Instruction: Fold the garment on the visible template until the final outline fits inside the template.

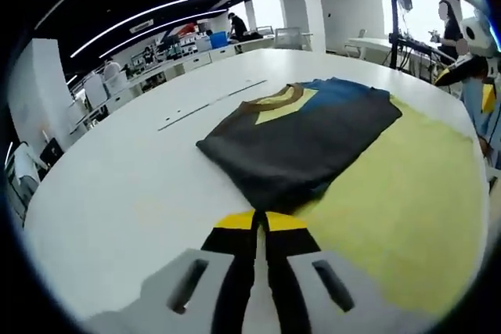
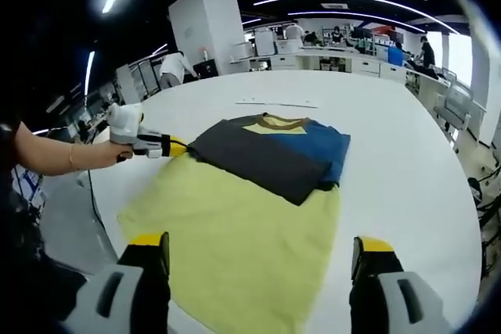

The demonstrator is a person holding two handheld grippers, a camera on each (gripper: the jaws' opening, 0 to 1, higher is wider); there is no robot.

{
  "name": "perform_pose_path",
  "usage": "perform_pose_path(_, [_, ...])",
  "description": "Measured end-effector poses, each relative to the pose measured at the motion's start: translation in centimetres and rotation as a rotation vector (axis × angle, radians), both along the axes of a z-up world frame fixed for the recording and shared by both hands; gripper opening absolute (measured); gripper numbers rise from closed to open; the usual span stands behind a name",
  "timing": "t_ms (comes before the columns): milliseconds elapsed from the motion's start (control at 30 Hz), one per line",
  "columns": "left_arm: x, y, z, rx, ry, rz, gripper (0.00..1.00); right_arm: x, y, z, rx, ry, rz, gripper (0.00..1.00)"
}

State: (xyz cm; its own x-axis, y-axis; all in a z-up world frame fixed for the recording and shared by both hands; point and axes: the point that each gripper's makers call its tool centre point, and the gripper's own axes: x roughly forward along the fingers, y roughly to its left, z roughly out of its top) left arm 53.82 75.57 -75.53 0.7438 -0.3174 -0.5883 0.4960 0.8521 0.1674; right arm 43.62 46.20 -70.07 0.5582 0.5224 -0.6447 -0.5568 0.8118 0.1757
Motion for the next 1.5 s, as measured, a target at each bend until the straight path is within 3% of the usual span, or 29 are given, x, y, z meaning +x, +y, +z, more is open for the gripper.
perform_pose_path(200, [-0.4, 0.1, -0.3, 0.026, 0.002, -0.013, 0.00, -0.2, 0.1, -0.3, 0.002, 0.009, 0.003, 0.97])
perform_pose_path(400, [-0.7, 0.2, 0.1, -0.022, 0.009, 0.017, 0.00, -0.2, 0.2, -0.3, -0.002, 0.010, 0.011, 0.97])
perform_pose_path(533, [-1.3, -0.1, 1.0, -0.044, -0.003, 0.006, 0.20, -0.5, 0.4, -0.5, -0.019, 0.011, 0.051, 0.97])
perform_pose_path(733, [-3.3, -1.1, 2.7, -0.099, -0.007, -0.055, 0.41, -1.4, 0.5, -0.8, -0.048, 0.025, 0.148, 0.97])
perform_pose_path(900, [-5.6, -1.8, 3.6, -0.192, 0.038, -0.076, 0.59, -2.3, 0.3, -1.1, -0.018, 0.050, 0.183, 0.97])
perform_pose_path(1200, [-9.2, -2.4, 4.3, -0.203, 0.078, -0.158, 0.84, -4.5, 0.2, -2.1, -0.011, 0.092, 0.286, 0.96])
perform_pose_path(1500, [-13.0, -3.6, 3.0, -0.155, 0.156, -0.285, 0.85, -6.2, -0.3, -3.4, -0.078, 0.094, 0.401, 0.92])
